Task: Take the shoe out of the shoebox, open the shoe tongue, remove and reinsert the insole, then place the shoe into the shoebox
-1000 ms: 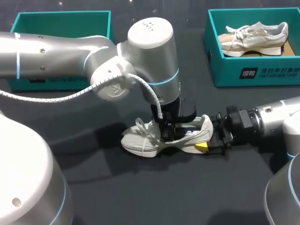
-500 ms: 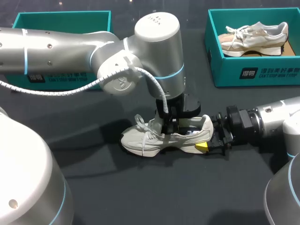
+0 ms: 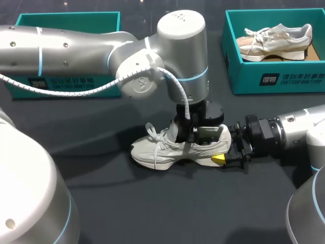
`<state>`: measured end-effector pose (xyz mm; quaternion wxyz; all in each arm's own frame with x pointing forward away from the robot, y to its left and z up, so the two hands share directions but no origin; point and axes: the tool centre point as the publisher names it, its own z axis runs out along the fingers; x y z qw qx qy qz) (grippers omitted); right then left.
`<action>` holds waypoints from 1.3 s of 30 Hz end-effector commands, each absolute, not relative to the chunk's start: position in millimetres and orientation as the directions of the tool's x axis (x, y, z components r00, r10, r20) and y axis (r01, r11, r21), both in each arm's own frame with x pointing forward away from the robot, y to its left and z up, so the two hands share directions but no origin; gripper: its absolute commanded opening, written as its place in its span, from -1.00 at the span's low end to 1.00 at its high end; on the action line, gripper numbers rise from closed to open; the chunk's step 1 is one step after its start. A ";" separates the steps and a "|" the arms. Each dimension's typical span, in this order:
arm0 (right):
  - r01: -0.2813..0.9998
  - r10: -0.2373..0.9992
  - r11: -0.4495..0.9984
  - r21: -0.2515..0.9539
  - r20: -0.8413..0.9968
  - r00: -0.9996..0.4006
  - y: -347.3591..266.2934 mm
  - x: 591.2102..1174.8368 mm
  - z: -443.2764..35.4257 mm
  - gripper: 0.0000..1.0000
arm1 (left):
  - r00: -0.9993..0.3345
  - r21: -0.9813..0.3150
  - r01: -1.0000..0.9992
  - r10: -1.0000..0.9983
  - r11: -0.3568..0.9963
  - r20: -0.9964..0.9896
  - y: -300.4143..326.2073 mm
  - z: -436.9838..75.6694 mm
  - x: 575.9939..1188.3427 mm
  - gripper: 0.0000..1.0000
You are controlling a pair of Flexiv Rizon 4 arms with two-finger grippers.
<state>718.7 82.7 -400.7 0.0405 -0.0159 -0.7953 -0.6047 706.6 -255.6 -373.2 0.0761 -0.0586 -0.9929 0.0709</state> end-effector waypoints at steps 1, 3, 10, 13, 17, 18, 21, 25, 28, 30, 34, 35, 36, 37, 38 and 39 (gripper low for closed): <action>0.074 -0.023 0.271 0.960 0.084 -0.996 82.1 718.9 -400.7 -1.00 | -0.979 -0.131 0.110 0.130 0.985 0.155 -257.2 -381.8 705.0 -0.57; 0.074 -0.023 0.271 0.960 0.084 -0.996 82.1 718.9 -400.7 -1.00 | -0.978 -0.124 0.113 0.132 0.986 0.161 -251.8 -384.9 702.2 -0.53; 0.074 -0.023 0.271 0.960 0.084 -0.996 82.1 718.9 -400.7 -1.00 | -0.983 -0.105 0.129 0.141 0.986 0.116 -233.9 -391.0 694.3 -0.43; 0.074 -0.023 0.271 0.960 0.084 -0.996 82.1 718.9 -400.7 -1.00 | -0.987 -0.103 0.136 0.144 0.985 0.075 -230.4 -393.2 692.6 -0.40; 0.074 -0.023 0.271 0.960 0.084 -0.996 82.1 718.9 -400.7 -1.00 | -0.988 -0.108 0.152 0.155 0.982 0.019 -229.5 -396.5 691.6 -0.33; 0.074 -0.023 0.271 0.960 0.084 -0.996 82.1 718.9 -400.7 -1.00 | -0.989 -0.106 0.146 0.148 0.983 0.005 -229.5 -397.2 692.1 -0.33; 0.074 -0.023 0.271 0.960 0.084 -0.996 82.1 718.9 -400.7 -1.00 | -0.991 -0.107 0.131 0.129 0.986 -0.023 -229.5 -399.5 698.0 -0.44; 0.074 -0.023 0.271 0.960 0.084 -0.996 82.1 718.9 -400.7 -1.00 | -0.994 -0.108 0.103 0.100 0.989 -0.035 -228.6 -401.1 707.7 -1.00; 0.074 -0.023 0.271 0.960 0.084 -0.996 82.1 718.9 -400.7 -1.00 | -0.996 -0.105 0.082 0.077 0.991 -0.052 -227.2 -401.2 712.9 -1.00; 0.074 -0.023 0.271 0.960 0.084 -0.996 82.1 718.9 -400.7 -1.00 | -0.996 -0.115 0.077 0.071 0.990 -0.054 -225.9 -400.0 714.6 -1.00; 0.074 -0.023 0.271 0.960 0.084 -0.996 82.1 718.9 -400.7 -1.00 | -0.997 -0.160 0.067 0.059 0.985 -0.052 -221.6 -394.4 713.8 -1.00; 0.074 -0.023 0.271 0.960 0.084 -0.996 82.1 718.9 -400.7 -1.00 | -0.998 -0.179 0.062 0.056 0.982 -0.040 -220.0 -392.6 713.9 -1.00; 0.074 -0.023 0.271 0.960 0.084 -0.996 82.1 718.9 -400.7 -1.00 | -0.998 -0.208 0.054 0.050 0.977 -0.022 -217.6 -389.9 714.1 -1.00; 0.074 -0.023 0.271 0.960 0.084 -0.996 82.1 718.9 -400.7 -1.00 | -0.999 -0.232 0.047 0.046 0.972 -0.010 -215.8 -387.7 714.1 -1.00; 0.074 -0.023 0.271 0.960 0.084 -0.996 82.1 718.9 -400.7 -1.00 | -0.999 -0.259 0.044 0.047 0.965 0.006 -214.2 -385.3 713.9 -1.00; 0.074 -0.023 0.271 0.960 0.084 -0.996 82.1 718.9 -400.7 -1.00 | -0.999 -0.276 0.040 0.046 0.960 0.017 -213.3 -383.6 713.8 -1.00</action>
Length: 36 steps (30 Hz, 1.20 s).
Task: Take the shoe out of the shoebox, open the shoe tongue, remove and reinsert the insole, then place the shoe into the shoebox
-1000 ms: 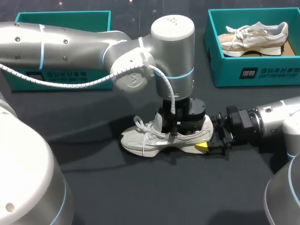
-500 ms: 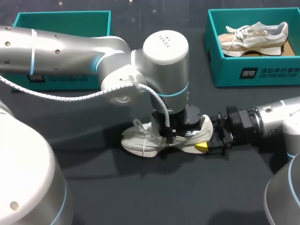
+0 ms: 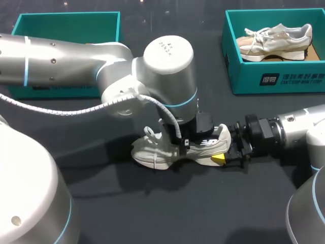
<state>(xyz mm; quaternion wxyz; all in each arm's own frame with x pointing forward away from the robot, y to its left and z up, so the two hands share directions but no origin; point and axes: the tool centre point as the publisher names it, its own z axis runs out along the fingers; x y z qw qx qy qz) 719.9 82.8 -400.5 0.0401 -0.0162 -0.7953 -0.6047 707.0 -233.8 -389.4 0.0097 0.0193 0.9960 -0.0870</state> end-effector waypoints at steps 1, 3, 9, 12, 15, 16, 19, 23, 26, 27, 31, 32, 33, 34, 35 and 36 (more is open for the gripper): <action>0.074 -0.023 0.271 0.960 0.084 -0.996 82.1 718.9 -400.7 -1.00 | -0.999 -0.299 0.035 0.046 0.954 0.027 -212.3 -380.6 713.3 -1.00; 0.074 -0.023 0.271 0.960 0.084 -0.996 82.1 718.9 -400.7 -1.00 | -0.998 -0.343 0.029 0.048 0.939 0.047 -211.3 -375.2 711.3 -1.00; 0.074 -0.023 0.271 0.960 0.084 -0.996 82.1 718.9 -400.7 -1.00 | -0.998 -0.425 0.011 0.034 0.905 0.047 -212.9 -360.5 707.1 -1.00; 0.074 -0.023 0.271 0.960 0.084 -0.996 82.1 718.9 -400.7 -1.00 | -0.998 -0.458 -0.006 0.020 0.889 0.052 -213.6 -356.7 708.1 -1.00; 0.074 -0.023 0.271 0.960 0.084 -0.996 82.1 718.9 -400.7 -1.00 | -0.998 -0.484 -0.019 0.013 0.875 0.063 -214.5 -354.3 709.9 -1.00; 0.074 -0.023 0.271 0.960 0.084 -0.996 82.1 718.9 -400.7 -1.00 | -0.998 -0.489 -0.023 0.011 0.872 0.068 -215.5 -353.8 710.1 -1.00; 0.074 -0.023 0.271 0.960 0.084 -0.996 82.1 718.9 -400.7 -1.00 | -0.997 -0.509 -0.032 0.006 0.860 0.074 -218.1 -351.1 711.0 -1.00; 0.074 -0.023 0.271 0.960 0.084 -0.996 82.1 718.9 -400.7 -1.00 | -0.997 -0.543 -0.050 -0.008 0.838 0.081 -219.9 -347.1 712.6 -1.00; 0.074 -0.023 0.271 0.960 0.084 -0.996 82.1 718.9 -400.7 -1.00 | -0.996 -0.563 -0.070 -0.023 0.824 0.089 -218.5 -346.1 714.3 -1.00; 0.074 -0.023 0.271 0.960 0.084 -0.996 82.1 718.9 -400.7 -1.00 | -0.995 -0.571 -0.076 -0.029 0.817 0.091 -217.7 -346.1 714.9 -1.00; 0.074 -0.023 0.271 0.960 0.084 -0.996 82.1 718.9 -400.7 -1.00 | -0.995 -0.592 -0.090 -0.045 0.801 0.091 -214.6 -346.3 715.7 -1.00; 0.074 -0.023 0.271 0.960 0.084 -0.996 82.1 718.9 -400.7 -1.00 | -0.995 -0.600 -0.094 -0.051 0.795 0.089 -213.6 -346.4 715.8 -1.00; 0.074 -0.023 0.271 0.960 0.084 -0.996 82.1 718.9 -400.7 -1.00 | -0.994 -0.608 -0.101 -0.057 0.788 0.091 -212.6 -346.3 716.1 -1.00; 0.074 -0.023 0.271 0.960 0.084 -0.996 82.1 718.9 -400.7 -1.00 | -0.994 -0.620 -0.107 -0.061 0.777 0.096 -211.3 -345.6 716.5 -1.00; 0.074 -0.023 0.271 0.960 0.084 -0.996 82.1 718.9 -400.7 -1.00 | -0.993 -0.628 -0.114 -0.071 0.770 0.094 -210.3 -344.7 717.0 -1.00; 0.074 -0.023 0.271 0.960 0.084 -0.996 82.1 718.9 -400.7 -1.00 | -0.993 -0.641 -0.117 -0.072 0.758 0.097 -209.3 -343.5 717.3 -1.00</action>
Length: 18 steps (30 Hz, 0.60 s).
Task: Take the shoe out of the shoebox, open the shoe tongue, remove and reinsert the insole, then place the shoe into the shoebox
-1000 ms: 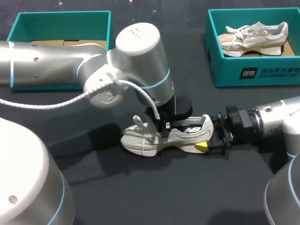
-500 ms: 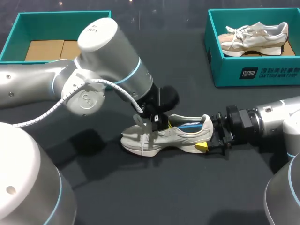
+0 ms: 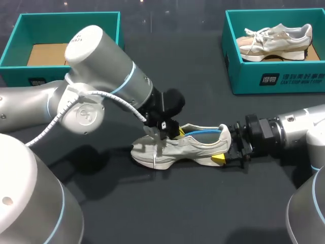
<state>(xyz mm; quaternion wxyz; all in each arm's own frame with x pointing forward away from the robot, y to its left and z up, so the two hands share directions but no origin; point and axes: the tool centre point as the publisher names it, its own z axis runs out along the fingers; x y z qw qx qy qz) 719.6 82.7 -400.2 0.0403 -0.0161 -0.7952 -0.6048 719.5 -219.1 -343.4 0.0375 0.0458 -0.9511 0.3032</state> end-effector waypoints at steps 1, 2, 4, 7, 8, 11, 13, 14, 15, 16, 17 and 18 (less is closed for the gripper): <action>0.074 -0.023 0.271 0.960 0.084 -0.996 82.1 718.9 -400.7 -1.00 | -0.992 -0.648 -0.123 -0.076 0.752 0.100 -208.9 -342.4 717.6 -1.00; 0.074 -0.023 0.271 0.960 0.084 -0.996 82.1 718.9 -400.7 -1.00 | -0.992 -0.653 -0.129 -0.084 0.746 0.099 -208.9 -341.1 717.9 -1.00; 0.074 -0.023 0.271 0.960 0.084 -0.996 82.1 718.9 -400.7 -1.00 | -0.991 -0.658 -0.129 -0.083 0.741 0.101 -210.0 -338.5 718.3 -1.00; 0.074 -0.023 0.271 0.960 0.084 -0.996 82.1 718.9 -400.7 -1.00 | -0.992 -0.660 -0.127 -0.083 0.740 0.098 -216.0 -334.7 718.3 -1.00; 0.074 -0.023 0.271 0.960 0.084 -0.996 82.1 718.9 -400.7 -1.00 | -0.992 -0.662 -0.125 -0.084 0.739 0.094 -218.6 -333.2 718.1 -1.00; 0.074 -0.023 0.271 0.960 0.084 -0.996 82.1 718.9 -400.7 -1.00 | -0.995 -0.659 -0.102 -0.075 0.745 0.069 -228.3 -327.6 716.5 -1.00; 0.074 -0.023 0.271 0.960 0.084 -0.996 82.1 718.9 -400.7 -1.00 | -0.996 -0.654 -0.087 -0.069 0.751 0.053 -234.7 -323.7 714.7 -1.00; 0.074 -0.023 0.271 0.960 0.084 -0.996 82.1 718.9 -400.7 -1.00 | -0.997 -0.651 -0.080 -0.069 0.755 0.043 -237.2 -322.3 713.9 -1.00; 0.074 -0.023 0.271 0.960 0.084 -0.996 82.1 718.9 -400.7 -1.00 | -0.997 -0.648 -0.078 -0.071 0.758 0.038 -239.7 -321.1 713.5 -1.00; 0.074 -0.023 0.271 0.960 0.084 -0.996 82.1 718.9 -400.7 -1.00 | -0.997 -0.647 -0.077 -0.070 0.759 0.036 -240.9 -320.7 713.3 -1.00; 0.074 -0.023 0.271 0.960 0.084 -0.996 82.1 718.9 -400.7 -1.00 | -0.997 -0.644 -0.075 -0.071 0.762 0.033 -242.4 -320.4 713.5 -0.98; 0.074 -0.023 0.271 0.960 0.084 -0.996 82.1 718.9 -400.7 -1.00 | -0.997 -0.640 -0.074 -0.073 0.765 0.028 -243.3 -320.5 713.7 -0.70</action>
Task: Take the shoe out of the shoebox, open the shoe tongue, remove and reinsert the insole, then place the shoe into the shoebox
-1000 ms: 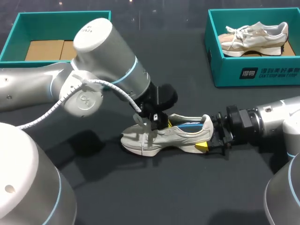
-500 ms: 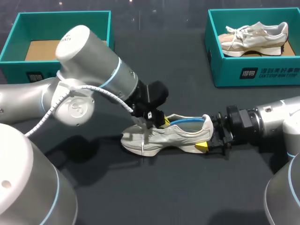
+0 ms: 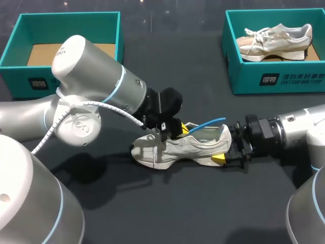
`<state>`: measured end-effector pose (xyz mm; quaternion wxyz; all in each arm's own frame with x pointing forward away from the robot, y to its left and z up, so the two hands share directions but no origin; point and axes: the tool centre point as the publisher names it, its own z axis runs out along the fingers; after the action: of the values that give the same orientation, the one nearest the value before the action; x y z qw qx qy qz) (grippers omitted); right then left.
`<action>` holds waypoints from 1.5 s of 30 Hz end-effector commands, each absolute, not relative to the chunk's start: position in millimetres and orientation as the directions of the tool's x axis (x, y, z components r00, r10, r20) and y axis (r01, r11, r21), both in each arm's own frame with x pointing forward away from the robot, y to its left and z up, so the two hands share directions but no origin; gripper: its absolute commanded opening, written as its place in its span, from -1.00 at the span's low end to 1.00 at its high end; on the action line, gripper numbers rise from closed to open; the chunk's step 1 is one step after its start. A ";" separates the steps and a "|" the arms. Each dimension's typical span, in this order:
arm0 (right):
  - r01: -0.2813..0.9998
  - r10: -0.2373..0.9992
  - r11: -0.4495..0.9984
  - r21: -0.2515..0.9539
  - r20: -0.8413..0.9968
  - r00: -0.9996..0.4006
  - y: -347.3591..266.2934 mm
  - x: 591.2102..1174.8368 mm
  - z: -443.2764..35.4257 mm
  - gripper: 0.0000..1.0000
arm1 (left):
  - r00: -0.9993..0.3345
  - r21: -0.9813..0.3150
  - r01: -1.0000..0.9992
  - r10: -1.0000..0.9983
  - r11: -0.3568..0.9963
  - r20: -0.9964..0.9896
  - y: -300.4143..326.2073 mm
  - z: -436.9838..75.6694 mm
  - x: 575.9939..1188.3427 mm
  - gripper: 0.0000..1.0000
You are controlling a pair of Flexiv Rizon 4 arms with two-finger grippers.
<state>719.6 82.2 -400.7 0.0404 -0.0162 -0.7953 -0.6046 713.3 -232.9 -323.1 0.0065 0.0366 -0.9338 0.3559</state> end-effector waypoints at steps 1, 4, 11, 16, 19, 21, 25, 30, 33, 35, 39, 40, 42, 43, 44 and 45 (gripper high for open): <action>0.074 -0.023 0.271 0.960 0.084 -0.996 82.1 718.9 -400.7 -1.00 | -0.997 -0.638 -0.074 -0.076 0.767 0.025 -244.0 -320.6 714.0 -0.47; 0.074 -0.023 0.271 0.960 0.084 -0.996 82.1 718.9 -400.7 -1.00 | -0.996 -0.638 -0.078 -0.084 0.766 0.021 -243.9 -320.5 714.1 -0.15; 0.074 -0.023 0.271 0.960 0.084 -0.996 82.1 718.9 -400.7 -1.00 | -0.993 -0.653 -0.053 -0.109 0.756 -0.046 -241.0 -311.8 706.8 -0.08; 0.074 -0.023 0.271 0.960 0.084 -0.996 82.1 718.9 -400.7 -1.00 | -0.978 -0.657 -0.017 -0.148 0.753 -0.144 -245.4 -299.7 700.4 -0.08; 0.074 -0.023 0.271 0.960 0.084 -0.996 82.1 718.9 -400.7 -1.00 | -0.972 -0.660 0.001 -0.153 0.752 -0.176 -251.0 -292.4 699.7 -0.09; 0.074 -0.023 0.271 0.960 0.084 -0.996 82.1 718.9 -400.7 -1.00 | -0.966 -0.656 0.017 -0.156 0.754 -0.205 -255.2 -288.7 699.2 -0.08; 0.074 -0.023 0.271 0.960 0.084 -0.996 82.1 718.9 -400.7 -1.00 | -0.953 -0.633 0.050 -0.152 0.773 -0.261 -264.6 -288.4 694.5 -0.09; 0.074 -0.023 0.271 0.960 0.084 -0.996 82.1 718.9 -400.7 -1.00 | -0.943 -0.616 0.070 -0.149 0.784 -0.297 -273.2 -295.4 692.3 -0.08; 0.074 -0.023 0.271 0.960 0.084 -0.996 82.1 718.9 -400.7 -1.00 | -0.942 -0.612 0.081 -0.141 0.787 -0.305 -277.4 -299.2 693.2 -0.08; 0.074 -0.023 0.271 0.960 0.084 -0.996 82.1 718.9 -400.7 -1.00 | -0.939 -0.608 0.089 -0.136 0.789 -0.315 -280.4 -301.6 694.7 -0.08; 0.074 -0.023 0.271 0.960 0.084 -0.996 82.1 718.9 -400.7 -1.00 | -0.937 -0.597 0.101 -0.126 0.796 -0.326 -286.9 -308.2 696.4 -0.07; 0.074 -0.023 0.271 0.960 0.084 -0.996 82.1 718.9 -400.7 -1.00 | -0.934 -0.592 0.104 -0.125 0.799 -0.333 -288.2 -309.7 696.6 -0.07; 0.074 -0.023 0.271 0.960 0.084 -0.996 82.1 718.9 -400.7 -1.00 | -0.933 -0.590 0.108 -0.123 0.801 -0.338 -290.1 -311.8 697.4 -0.06; 0.074 -0.023 0.271 0.960 0.084 -0.996 82.1 718.9 -400.7 -1.00 | -0.931 -0.585 0.111 -0.121 0.803 -0.344 -291.2 -312.7 698.4 -0.05; 0.074 -0.023 0.271 0.960 0.084 -0.996 82.1 718.9 -400.7 -1.00 | -0.931 -0.584 0.114 -0.120 0.804 -0.346 -291.9 -313.7 699.2 -0.05; 0.074 -0.023 0.271 0.960 0.084 -0.996 82.1 718.9 -400.7 -1.00 | -0.931 -0.583 0.116 -0.117 0.804 -0.346 -292.6 -314.6 700.3 -0.04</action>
<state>719.4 82.2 -400.7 0.0404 -0.0161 -0.7953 -0.6047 698.3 -284.7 -309.5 -0.1858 0.0003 -0.9310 0.3141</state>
